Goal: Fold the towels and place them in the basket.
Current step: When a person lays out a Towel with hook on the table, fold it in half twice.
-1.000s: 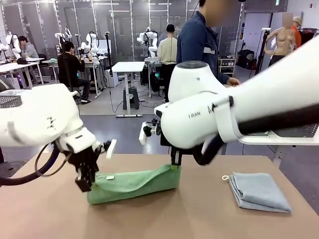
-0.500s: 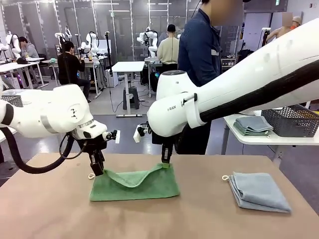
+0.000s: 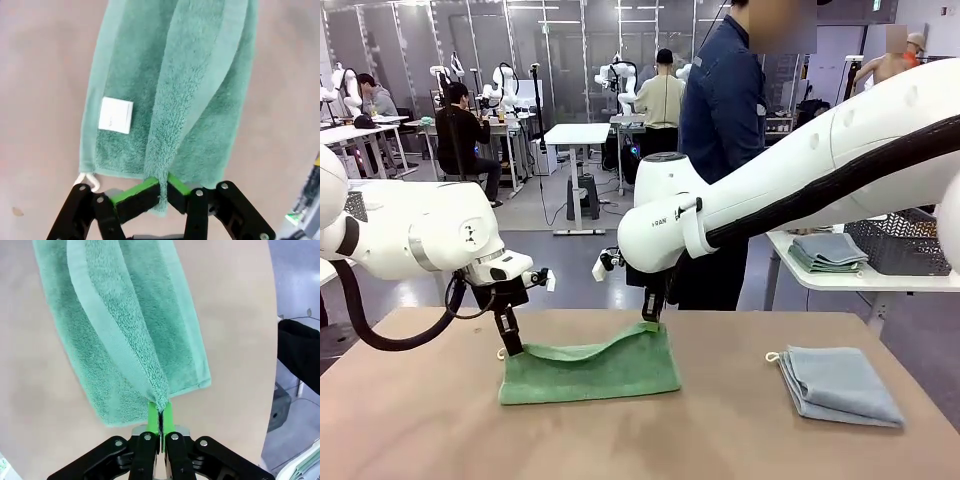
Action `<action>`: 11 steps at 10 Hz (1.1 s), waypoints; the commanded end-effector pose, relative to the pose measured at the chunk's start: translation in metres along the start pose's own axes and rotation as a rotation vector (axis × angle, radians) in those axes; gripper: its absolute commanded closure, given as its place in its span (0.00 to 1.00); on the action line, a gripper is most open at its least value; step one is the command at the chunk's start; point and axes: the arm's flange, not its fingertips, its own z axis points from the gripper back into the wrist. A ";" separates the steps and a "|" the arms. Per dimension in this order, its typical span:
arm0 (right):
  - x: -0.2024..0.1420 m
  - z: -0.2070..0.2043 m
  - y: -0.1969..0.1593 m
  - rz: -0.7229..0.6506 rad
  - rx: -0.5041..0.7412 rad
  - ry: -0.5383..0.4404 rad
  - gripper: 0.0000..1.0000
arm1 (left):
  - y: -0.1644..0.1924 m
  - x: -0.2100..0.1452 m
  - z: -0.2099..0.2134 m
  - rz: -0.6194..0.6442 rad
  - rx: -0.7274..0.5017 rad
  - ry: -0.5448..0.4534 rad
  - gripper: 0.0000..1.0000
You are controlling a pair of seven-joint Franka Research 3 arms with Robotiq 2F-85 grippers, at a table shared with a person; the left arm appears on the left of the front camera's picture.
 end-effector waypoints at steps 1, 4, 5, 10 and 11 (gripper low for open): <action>0.007 -0.006 -0.007 -0.021 -0.025 0.028 0.96 | 0.008 0.003 0.002 0.013 -0.002 0.009 1.00; 0.007 -0.017 -0.009 -0.020 -0.035 0.037 0.96 | 0.011 -0.002 -0.005 -0.100 0.040 0.021 1.00; 0.006 -0.018 -0.010 -0.019 -0.039 0.031 0.96 | 0.010 -0.003 -0.005 -0.112 0.063 0.025 1.00; 0.007 -0.022 -0.012 -0.026 -0.052 0.015 0.61 | 0.010 -0.006 -0.008 -0.128 0.089 0.028 0.76; 0.008 -0.021 -0.012 -0.025 -0.056 0.015 0.48 | 0.008 -0.005 -0.008 -0.134 0.090 0.025 0.64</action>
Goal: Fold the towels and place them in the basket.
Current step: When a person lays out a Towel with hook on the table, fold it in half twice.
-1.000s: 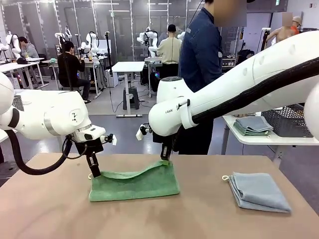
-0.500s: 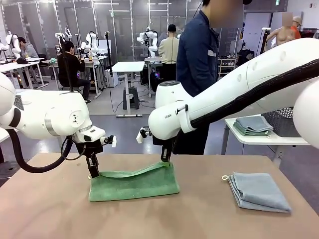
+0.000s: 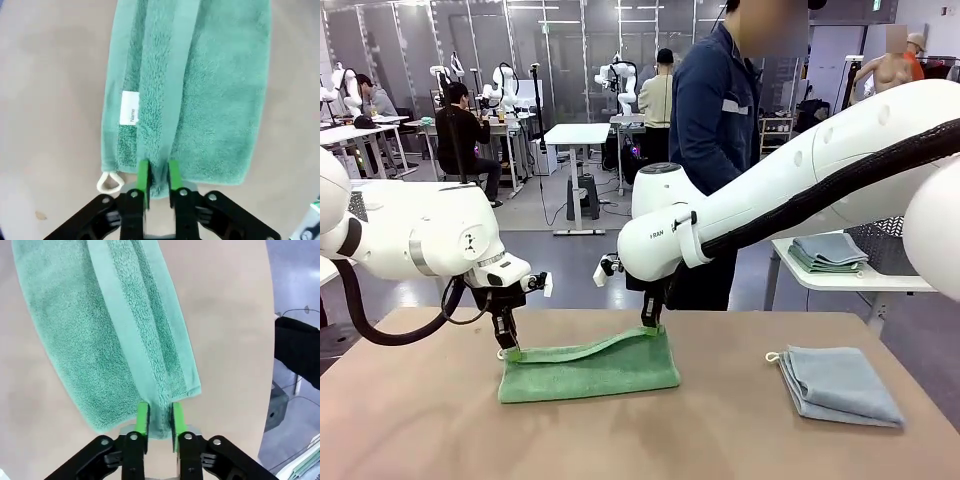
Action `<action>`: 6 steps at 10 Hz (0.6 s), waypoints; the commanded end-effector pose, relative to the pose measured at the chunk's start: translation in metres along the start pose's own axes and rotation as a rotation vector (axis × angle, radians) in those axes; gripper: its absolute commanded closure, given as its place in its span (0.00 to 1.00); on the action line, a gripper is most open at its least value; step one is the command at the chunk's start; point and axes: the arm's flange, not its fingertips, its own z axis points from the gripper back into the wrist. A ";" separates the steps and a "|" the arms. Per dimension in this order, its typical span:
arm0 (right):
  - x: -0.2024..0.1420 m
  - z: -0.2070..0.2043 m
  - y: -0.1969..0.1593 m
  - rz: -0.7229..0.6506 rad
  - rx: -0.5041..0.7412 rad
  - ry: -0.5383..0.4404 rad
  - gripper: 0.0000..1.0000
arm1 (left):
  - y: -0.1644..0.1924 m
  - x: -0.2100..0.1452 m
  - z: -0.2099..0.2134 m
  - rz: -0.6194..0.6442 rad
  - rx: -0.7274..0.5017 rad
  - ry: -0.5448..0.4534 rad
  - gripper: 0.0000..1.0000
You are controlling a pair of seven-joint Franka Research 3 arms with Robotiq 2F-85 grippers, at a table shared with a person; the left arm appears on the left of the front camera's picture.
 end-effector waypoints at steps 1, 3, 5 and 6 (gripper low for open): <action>0.003 0.000 0.001 -0.027 -0.043 -0.002 0.25 | -0.003 -0.003 -0.002 -0.030 0.019 -0.016 0.46; 0.002 0.005 0.003 -0.030 -0.061 -0.012 0.00 | -0.007 -0.006 0.005 -0.043 0.029 -0.043 0.15; -0.003 0.014 0.003 -0.051 -0.089 -0.026 0.00 | -0.020 -0.010 0.022 -0.069 0.059 -0.072 0.00; -0.005 0.020 0.004 -0.063 -0.107 -0.029 0.08 | -0.029 -0.012 0.032 -0.069 0.073 -0.085 0.00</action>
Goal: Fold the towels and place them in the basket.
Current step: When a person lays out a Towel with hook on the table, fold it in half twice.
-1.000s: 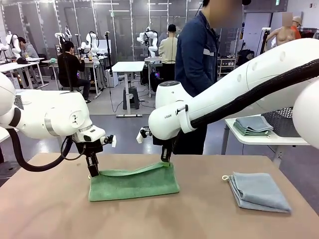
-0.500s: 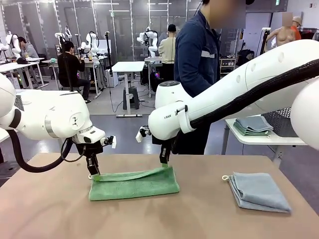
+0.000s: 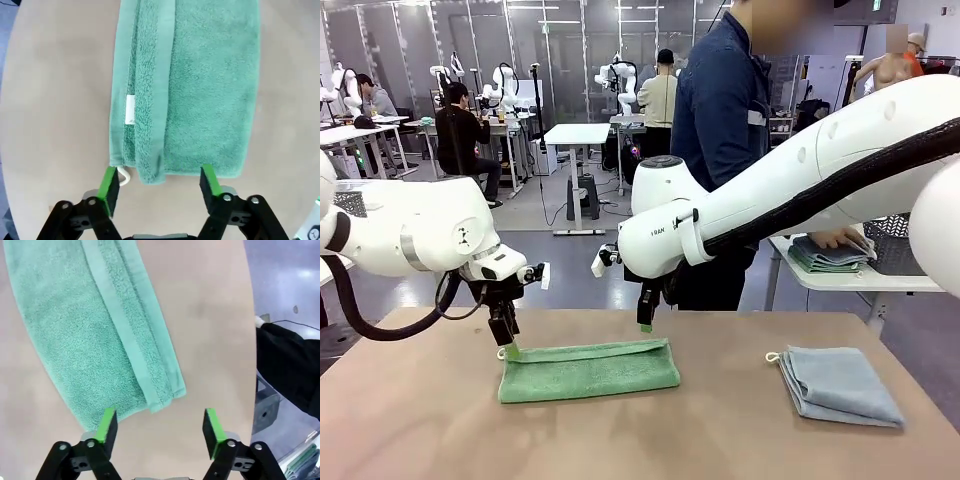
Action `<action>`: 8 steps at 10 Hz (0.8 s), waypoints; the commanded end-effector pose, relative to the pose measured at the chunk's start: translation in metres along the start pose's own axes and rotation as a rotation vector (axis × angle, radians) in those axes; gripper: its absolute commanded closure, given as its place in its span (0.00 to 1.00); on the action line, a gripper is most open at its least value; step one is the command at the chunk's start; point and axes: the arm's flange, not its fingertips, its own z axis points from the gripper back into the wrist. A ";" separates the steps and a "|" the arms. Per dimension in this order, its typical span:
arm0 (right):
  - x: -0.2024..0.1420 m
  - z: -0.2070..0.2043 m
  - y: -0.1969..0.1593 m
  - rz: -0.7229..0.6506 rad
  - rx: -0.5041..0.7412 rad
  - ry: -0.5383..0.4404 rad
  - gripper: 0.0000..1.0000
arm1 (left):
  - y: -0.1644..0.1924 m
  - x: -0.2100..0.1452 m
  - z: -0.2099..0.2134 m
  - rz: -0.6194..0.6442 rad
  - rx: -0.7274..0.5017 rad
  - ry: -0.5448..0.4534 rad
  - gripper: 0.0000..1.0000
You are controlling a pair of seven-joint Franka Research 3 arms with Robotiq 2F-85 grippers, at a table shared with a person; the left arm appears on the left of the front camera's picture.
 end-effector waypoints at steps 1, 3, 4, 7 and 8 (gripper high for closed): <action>-0.009 0.010 0.011 -0.051 -0.074 0.005 0.00 | -0.025 -0.015 0.020 0.005 0.038 -0.076 0.04; -0.014 0.020 0.020 -0.120 -0.066 -0.018 0.00 | -0.039 -0.022 0.033 0.039 0.020 -0.130 0.00; -0.018 0.028 0.031 -0.282 -0.043 -0.004 0.00 | -0.057 -0.025 0.037 0.120 -0.021 -0.147 0.00; -0.044 0.044 0.060 -0.674 -0.097 0.088 0.00 | -0.142 -0.052 0.082 0.316 -0.015 -0.207 0.00; -0.052 0.044 0.069 -0.757 -0.111 0.131 0.00 | -0.172 -0.059 0.101 0.416 0.021 -0.201 0.00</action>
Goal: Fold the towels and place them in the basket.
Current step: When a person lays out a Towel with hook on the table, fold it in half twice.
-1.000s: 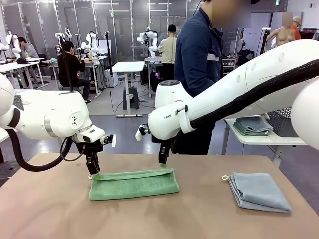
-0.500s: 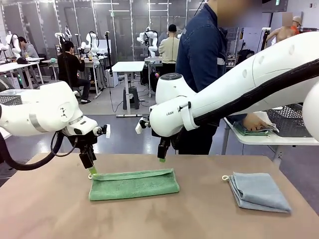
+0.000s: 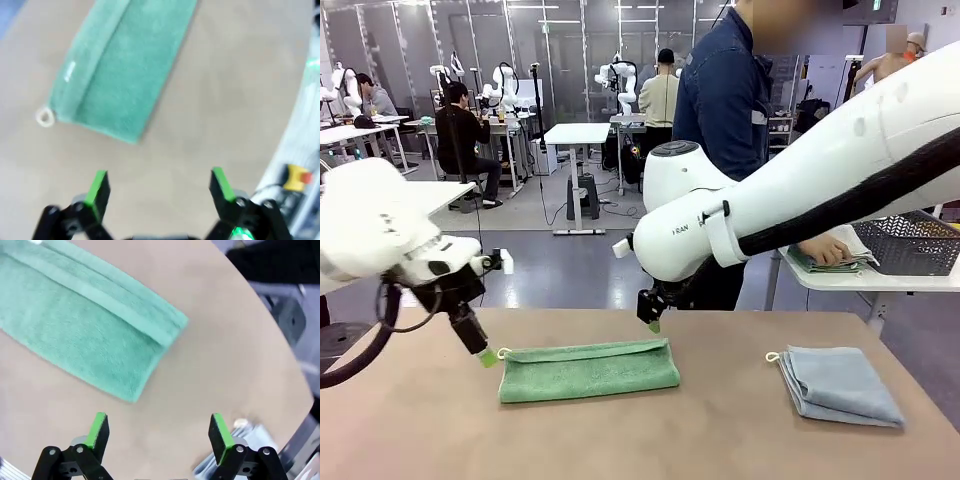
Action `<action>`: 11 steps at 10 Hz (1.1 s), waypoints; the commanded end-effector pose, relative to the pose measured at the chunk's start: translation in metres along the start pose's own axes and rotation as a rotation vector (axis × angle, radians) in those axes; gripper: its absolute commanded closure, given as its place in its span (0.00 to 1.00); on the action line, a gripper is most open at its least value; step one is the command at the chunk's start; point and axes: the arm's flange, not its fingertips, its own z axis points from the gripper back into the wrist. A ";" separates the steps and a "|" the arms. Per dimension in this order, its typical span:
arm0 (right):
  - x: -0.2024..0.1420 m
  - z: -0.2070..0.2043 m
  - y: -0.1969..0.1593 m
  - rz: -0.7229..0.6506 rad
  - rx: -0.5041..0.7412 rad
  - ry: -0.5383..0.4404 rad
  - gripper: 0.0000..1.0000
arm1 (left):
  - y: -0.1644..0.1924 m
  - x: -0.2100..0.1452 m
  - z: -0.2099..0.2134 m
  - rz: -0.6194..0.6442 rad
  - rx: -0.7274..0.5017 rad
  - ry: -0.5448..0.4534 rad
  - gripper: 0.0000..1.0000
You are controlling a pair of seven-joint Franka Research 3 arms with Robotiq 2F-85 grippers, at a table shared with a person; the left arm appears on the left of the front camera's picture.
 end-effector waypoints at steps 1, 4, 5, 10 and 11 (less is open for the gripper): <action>-0.023 -0.004 0.011 -0.163 -0.053 0.068 0.00 | -0.055 -0.022 0.041 0.142 0.069 -0.005 0.00; -0.023 -0.004 0.003 -0.147 -0.024 0.052 0.00 | -0.050 -0.024 0.040 0.114 0.062 -0.022 0.00; -0.023 -0.004 0.003 -0.147 -0.024 0.052 0.00 | -0.050 -0.024 0.040 0.114 0.062 -0.022 0.00; -0.021 -0.018 -0.004 -0.244 0.090 0.063 0.00 | -0.068 -0.025 0.076 0.096 0.115 -0.001 0.00; -0.022 -0.035 -0.013 -0.343 0.148 0.067 0.00 | -0.084 -0.021 0.108 0.096 0.145 0.037 0.00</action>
